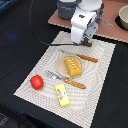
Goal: Interact with the objects in diverse but meaningful ways.
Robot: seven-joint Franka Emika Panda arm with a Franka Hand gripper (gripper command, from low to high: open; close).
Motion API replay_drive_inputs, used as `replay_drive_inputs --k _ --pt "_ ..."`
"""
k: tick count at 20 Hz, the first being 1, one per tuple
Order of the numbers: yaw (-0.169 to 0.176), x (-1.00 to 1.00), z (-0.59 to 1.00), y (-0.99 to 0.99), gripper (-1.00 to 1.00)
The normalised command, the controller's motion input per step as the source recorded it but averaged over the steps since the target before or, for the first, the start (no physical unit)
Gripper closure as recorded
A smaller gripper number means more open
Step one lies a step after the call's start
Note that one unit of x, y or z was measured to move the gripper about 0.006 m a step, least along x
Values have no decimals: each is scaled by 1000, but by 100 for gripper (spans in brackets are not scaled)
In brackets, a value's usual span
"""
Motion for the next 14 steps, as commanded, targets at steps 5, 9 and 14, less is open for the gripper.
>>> replay_drive_inputs --k 5,9,14 --pt "28 157 -230 108 -100" --pt "23 234 -25 120 100" --pt "14 243 -28 121 100"
